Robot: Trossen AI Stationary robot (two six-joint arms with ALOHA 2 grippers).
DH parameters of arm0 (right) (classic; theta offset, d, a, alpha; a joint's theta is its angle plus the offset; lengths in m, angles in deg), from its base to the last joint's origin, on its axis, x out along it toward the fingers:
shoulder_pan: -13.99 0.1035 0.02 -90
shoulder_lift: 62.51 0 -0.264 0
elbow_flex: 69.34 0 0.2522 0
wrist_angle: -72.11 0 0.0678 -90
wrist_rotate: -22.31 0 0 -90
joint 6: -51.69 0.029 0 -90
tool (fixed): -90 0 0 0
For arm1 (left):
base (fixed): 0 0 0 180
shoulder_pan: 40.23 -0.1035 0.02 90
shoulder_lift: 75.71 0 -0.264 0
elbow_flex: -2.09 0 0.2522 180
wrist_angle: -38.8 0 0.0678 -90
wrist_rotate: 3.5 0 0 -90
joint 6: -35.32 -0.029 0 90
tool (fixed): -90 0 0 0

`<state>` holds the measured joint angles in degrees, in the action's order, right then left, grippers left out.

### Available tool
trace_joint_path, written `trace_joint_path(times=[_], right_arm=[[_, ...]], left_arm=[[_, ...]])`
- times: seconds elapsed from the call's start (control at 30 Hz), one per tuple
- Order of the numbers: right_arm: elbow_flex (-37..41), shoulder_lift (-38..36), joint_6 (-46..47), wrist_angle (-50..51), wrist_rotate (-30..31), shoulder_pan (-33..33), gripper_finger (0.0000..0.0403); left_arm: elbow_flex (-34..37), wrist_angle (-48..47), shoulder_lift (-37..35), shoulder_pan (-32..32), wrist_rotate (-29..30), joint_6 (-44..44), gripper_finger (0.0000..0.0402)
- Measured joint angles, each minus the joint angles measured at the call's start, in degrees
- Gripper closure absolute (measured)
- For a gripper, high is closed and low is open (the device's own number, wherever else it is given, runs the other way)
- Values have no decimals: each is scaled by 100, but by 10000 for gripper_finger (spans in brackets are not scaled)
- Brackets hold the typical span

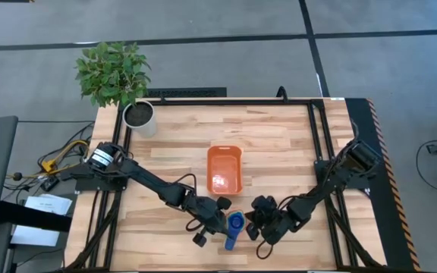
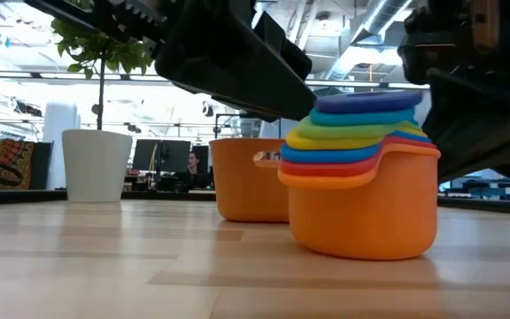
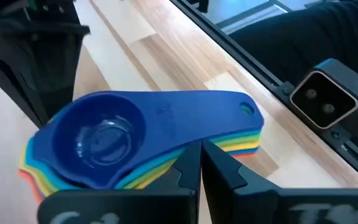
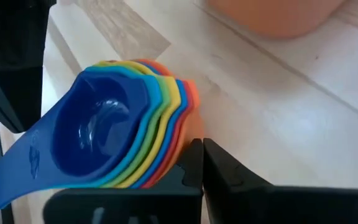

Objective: Nest measuring cups in basket
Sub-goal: Put the stacked measuring cups into the orange bin

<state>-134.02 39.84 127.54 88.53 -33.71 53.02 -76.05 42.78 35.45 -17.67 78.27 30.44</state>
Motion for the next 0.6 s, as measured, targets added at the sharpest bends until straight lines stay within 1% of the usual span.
trace_joint_path(times=[0.17, 0.27, 0.37, 0.43, 0.6], right_arm=[[0, 0, -266, -42, -118, -134, 388], [0, -20, -455, -121, -169, -230, 382], [0, -142, -620, -185, -245, -338, 377], [2, -267, -730, -63, -243, -384, 379], [4, -706, -840, 324, -241, -321, 391]], left_arm=[[0, 10, 0, -47, 85, 2, 401], [0, 107, 0, -50, 278, -2, 401], [-2, 203, -2, -56, 303, -48, 401], [-2, 119, -17, -56, 304, -92, 401], [-2, -533, -220, -54, 409, -77, 401]])
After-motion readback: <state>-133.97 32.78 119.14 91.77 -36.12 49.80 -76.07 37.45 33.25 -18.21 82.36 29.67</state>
